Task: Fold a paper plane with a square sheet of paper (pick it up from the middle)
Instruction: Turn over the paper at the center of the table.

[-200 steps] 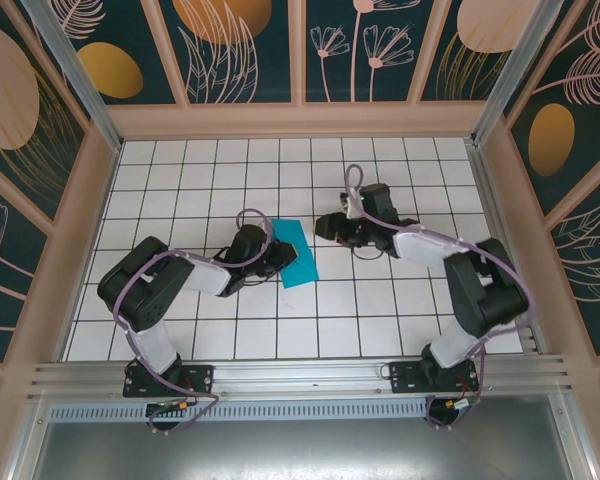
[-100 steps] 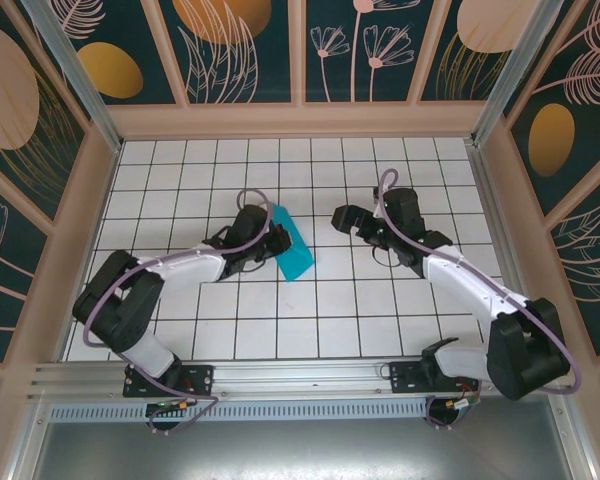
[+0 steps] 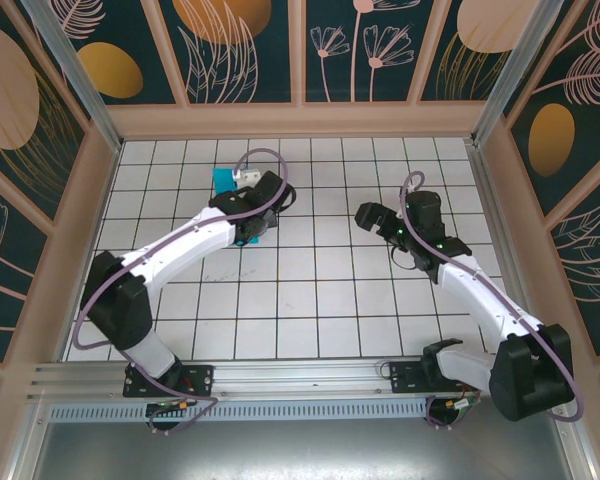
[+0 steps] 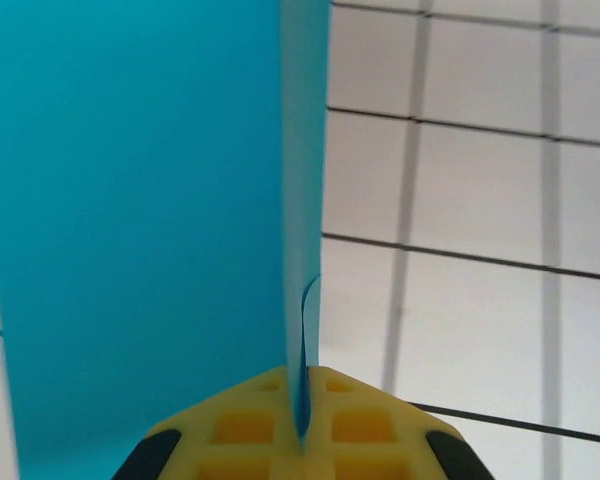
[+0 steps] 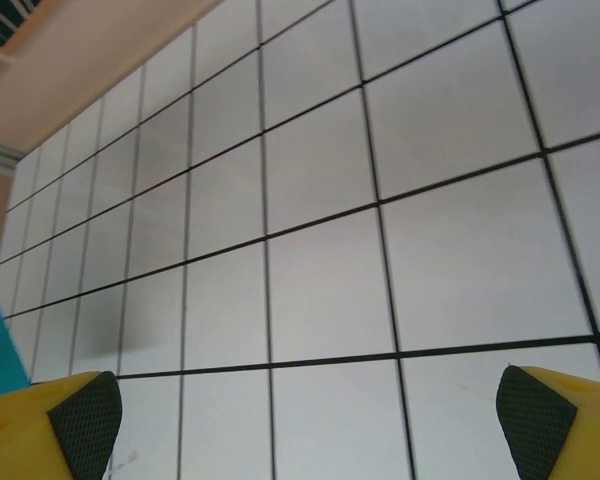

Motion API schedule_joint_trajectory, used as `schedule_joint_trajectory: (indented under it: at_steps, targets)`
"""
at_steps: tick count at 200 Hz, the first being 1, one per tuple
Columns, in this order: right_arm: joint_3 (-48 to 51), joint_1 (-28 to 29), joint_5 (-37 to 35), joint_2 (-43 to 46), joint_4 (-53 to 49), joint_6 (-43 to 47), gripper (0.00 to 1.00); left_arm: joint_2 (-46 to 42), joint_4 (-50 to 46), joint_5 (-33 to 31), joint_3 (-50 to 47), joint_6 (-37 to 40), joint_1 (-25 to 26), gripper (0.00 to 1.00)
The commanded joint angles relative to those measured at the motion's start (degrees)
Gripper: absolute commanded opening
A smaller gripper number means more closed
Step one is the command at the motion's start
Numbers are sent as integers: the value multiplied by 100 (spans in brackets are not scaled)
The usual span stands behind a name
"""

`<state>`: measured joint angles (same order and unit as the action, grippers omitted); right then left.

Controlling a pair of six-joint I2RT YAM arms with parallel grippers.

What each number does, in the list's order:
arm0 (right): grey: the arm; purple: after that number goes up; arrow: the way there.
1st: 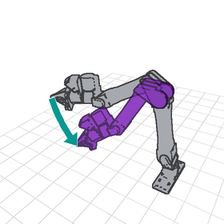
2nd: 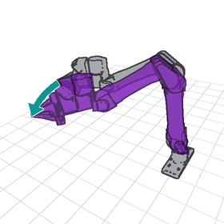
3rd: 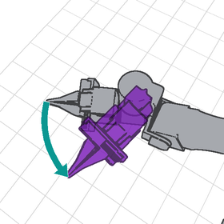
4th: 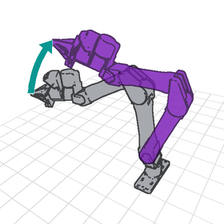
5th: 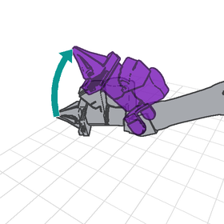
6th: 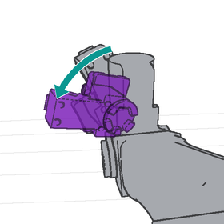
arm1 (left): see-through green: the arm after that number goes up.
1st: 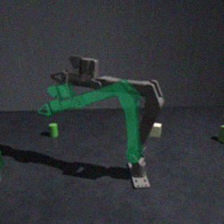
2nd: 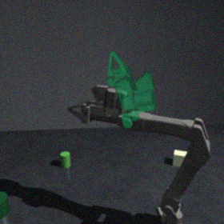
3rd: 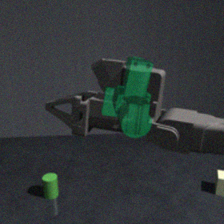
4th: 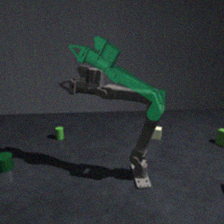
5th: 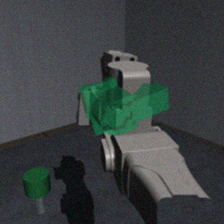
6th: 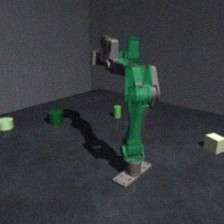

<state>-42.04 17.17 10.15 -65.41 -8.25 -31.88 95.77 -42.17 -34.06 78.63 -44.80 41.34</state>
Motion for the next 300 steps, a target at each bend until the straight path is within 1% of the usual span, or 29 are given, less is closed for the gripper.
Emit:
schedule_joint_trajectory:
  at_steps: [1,42,61,80,101,115,129,146,161,176,196,209,236,256,267,271,277,300]
  targets:
    - [93,-163,123,41,-150,81,99,656,-1452,-1353,165,-607,125,3]
    - [250,-329,144,123,-207,156,99,2212,-2816,-2249,878,-1623,427,4]
    - [324,-386,171,170,-177,169,99,2716,-2922,-2318,1144,-1718,576,4]
    - [328,-433,164,154,-231,194,99,2944,-2521,-2156,1215,-1497,672,4]
    - [306,-507,115,93,-300,245,98,2937,-1691,-1698,1045,-1111,678,6]
    - [302,-570,101,50,-300,269,98,2855,-1095,-1422,859,-869,682,8]
    - [302,-617,133,-10,-275,261,98,2802,-795,-1271,775,-744,682,12]
    - [312,-630,176,-88,-195,246,98,2699,-204,-1064,677,-548,679,16]
    - [273,-642,214,-172,-206,235,97,2592,78,-794,667,-439,682,23]
    - [228,-644,281,-229,-214,267,97,2378,452,-433,538,-362,678,33]
    - [227,-650,319,-211,-113,305,97,1866,1350,86,39,-148,682,59]
    - [193,-646,344,-212,-121,281,97,1523,1823,428,-188,-9,680,68]
    - [184,-636,563,-242,-50,162,96,922,2704,1234,-493,163,664,82]
    - [160,-597,840,-326,62,73,93,472,3218,1713,-749,165,609,92]
    - [142,-512,1019,-374,199,59,90,286,3373,1868,-901,148,528,98]
    - [129,-457,1043,-399,245,46,89,281,3411,1895,-952,140,497,98]
    - [102,-371,1066,-452,310,21,88,47,3426,1918,-1043,110,426,99]
    - [-147,132,989,-812,486,-77,79,-357,3584,2047,-1629,-103,45,99]
